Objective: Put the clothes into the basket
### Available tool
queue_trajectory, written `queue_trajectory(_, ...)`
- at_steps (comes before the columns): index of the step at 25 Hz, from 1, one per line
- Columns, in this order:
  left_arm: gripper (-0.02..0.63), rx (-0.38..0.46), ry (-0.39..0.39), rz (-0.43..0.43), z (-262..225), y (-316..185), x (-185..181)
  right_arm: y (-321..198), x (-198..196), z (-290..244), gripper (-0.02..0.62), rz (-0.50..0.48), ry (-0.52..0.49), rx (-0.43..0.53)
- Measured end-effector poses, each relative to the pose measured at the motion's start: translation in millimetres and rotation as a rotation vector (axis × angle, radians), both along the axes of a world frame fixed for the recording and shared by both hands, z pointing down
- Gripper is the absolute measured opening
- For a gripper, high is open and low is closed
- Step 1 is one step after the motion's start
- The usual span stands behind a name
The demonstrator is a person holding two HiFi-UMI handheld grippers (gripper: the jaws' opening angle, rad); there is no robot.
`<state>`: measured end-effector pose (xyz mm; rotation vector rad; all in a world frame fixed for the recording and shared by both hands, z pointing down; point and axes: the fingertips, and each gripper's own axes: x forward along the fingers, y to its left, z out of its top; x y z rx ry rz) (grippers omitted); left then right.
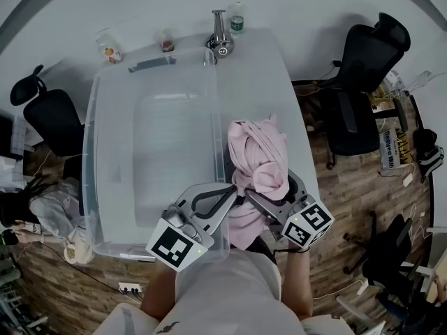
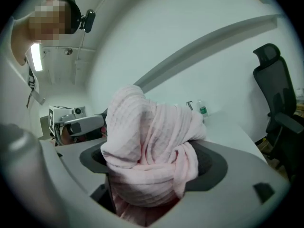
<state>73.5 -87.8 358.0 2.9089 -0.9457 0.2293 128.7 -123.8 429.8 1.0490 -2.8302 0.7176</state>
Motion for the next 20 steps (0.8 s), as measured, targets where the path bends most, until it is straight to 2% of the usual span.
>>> queue_trajectory(9,0.006,0.110,-0.005,-0.036,-33,4,-21,4,-22,-67,0.437,-0.061,-0.043,0.111)
queue_trajectory(20,0.006,0.167,-0.007,-0.134,-54,14,-61,12,-69,-111,0.437,-0.193,-0.083,0.175)
